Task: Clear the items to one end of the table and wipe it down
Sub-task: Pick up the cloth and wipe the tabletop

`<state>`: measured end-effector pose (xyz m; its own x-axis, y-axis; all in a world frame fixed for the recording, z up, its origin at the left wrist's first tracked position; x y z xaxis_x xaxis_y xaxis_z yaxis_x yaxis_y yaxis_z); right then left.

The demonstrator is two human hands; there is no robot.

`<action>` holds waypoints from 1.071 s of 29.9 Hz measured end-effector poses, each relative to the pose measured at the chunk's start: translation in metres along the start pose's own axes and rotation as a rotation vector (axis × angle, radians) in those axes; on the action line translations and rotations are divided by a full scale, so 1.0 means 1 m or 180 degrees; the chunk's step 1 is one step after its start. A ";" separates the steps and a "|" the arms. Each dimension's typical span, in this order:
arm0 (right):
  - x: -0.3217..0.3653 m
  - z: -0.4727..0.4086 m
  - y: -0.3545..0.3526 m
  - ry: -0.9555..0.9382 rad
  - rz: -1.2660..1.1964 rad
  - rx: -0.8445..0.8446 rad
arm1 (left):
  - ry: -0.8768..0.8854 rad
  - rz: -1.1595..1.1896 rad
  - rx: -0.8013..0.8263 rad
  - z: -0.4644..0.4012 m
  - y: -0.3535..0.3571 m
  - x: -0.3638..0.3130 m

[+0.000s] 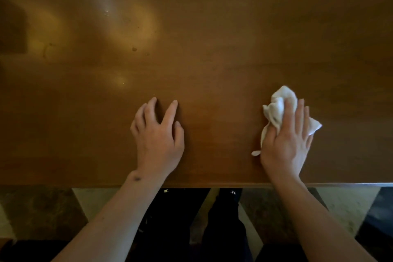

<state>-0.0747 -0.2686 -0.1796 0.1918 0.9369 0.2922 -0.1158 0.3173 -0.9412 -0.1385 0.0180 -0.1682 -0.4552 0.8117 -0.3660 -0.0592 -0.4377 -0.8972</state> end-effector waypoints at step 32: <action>0.242 0.123 0.097 -0.3076 0.0781 0.1018 | -0.0552 0.0444 -0.0425 -0.071 -0.075 0.078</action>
<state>-0.1597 0.0067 -0.1790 -0.7161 0.6543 0.2429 -0.3257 -0.0054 -0.9455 -0.1061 0.1418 -0.1471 -0.5969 0.6637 -0.4508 0.1274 -0.4764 -0.8699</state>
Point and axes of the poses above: each hand's wrist, its own z-axis away from the middle knuckle, its own y-axis out of the palm, x = y × z, the point moved 7 cm from there along -z, towards the middle knuckle, and after that the axes turned 7 degrees about z, right-handed, at the moved point
